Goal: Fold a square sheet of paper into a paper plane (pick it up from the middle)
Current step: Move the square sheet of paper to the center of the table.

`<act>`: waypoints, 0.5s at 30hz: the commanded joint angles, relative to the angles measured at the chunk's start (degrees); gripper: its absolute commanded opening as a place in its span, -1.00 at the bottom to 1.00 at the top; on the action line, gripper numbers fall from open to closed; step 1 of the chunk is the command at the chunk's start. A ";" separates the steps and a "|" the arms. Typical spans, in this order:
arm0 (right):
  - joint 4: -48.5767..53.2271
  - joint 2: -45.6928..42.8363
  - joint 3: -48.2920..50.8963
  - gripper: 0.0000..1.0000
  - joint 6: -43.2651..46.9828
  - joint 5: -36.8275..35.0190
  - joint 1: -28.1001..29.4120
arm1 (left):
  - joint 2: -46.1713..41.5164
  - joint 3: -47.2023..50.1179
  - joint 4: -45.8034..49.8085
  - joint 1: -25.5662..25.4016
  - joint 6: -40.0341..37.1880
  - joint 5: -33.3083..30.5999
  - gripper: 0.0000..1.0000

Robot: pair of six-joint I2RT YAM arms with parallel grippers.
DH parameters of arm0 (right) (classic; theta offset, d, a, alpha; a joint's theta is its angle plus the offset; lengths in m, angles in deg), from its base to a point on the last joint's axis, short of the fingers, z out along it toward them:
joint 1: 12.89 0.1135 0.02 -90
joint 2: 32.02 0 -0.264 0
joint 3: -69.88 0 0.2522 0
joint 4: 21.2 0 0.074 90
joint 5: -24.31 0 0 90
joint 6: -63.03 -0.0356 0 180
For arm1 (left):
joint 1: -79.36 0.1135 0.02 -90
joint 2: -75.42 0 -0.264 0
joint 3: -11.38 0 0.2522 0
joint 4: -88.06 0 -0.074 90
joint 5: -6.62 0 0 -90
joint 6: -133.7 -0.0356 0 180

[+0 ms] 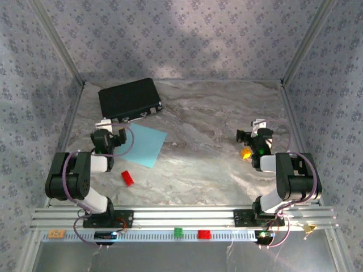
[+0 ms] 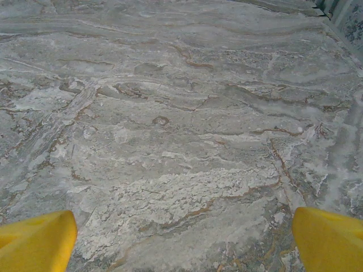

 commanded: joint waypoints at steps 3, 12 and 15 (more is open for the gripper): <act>-1.17 0.37 -0.72 0.98 0.37 -0.86 0.00 | -0.15 -1.07 -1.07 -0.32 -0.73 -0.17 0.99; -0.92 0.41 -0.88 0.98 0.20 -0.42 -0.13 | -0.16 -1.03 -1.06 -0.20 -0.72 -0.07 0.99; -0.91 0.43 -0.94 0.98 0.21 -0.49 -0.15 | -0.14 -1.07 -1.03 -0.24 -0.68 -0.12 0.99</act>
